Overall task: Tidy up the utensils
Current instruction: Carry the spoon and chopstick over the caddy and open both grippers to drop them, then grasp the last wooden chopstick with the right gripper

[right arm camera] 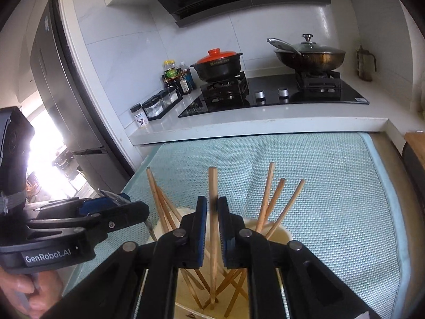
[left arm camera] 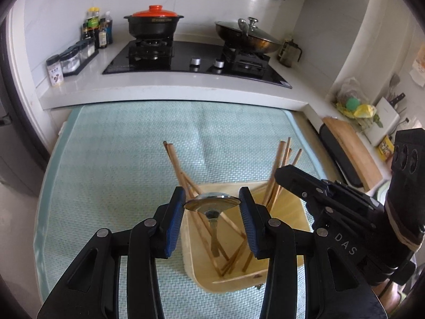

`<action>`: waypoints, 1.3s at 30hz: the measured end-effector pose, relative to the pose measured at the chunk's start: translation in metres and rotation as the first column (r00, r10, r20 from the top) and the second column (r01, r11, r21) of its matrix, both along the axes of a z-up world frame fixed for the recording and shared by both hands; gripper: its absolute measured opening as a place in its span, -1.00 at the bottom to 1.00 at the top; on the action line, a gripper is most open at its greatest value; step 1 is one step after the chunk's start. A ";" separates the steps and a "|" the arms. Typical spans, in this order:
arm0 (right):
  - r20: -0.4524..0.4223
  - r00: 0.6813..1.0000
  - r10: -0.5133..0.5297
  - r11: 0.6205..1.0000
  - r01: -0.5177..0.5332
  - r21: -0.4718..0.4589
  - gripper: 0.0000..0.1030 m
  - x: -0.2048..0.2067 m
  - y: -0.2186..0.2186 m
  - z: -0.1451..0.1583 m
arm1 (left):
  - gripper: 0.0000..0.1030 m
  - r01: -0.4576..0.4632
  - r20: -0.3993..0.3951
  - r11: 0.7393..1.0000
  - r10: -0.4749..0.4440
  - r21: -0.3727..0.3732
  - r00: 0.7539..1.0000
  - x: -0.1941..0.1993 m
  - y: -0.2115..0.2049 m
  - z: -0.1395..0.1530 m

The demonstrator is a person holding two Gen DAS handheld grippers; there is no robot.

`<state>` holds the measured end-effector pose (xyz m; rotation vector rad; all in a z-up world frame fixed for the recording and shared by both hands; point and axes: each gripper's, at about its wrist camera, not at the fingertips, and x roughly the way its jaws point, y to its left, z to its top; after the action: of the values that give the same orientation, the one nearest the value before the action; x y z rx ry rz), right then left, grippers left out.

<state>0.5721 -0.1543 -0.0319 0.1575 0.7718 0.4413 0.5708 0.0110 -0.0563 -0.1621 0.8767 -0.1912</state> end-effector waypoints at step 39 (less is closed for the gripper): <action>0.047 0.999 -0.009 0.961 0.022 -0.275 -0.03 -0.367 -0.047 -0.008 | 0.90 -0.077 0.046 0.978 0.069 0.192 0.997 -0.333 0.028 -0.058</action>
<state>0.2052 -0.2011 -0.0402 -0.1062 0.7784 0.3173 0.2374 0.0391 -0.1142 -0.0090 0.8438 -0.0394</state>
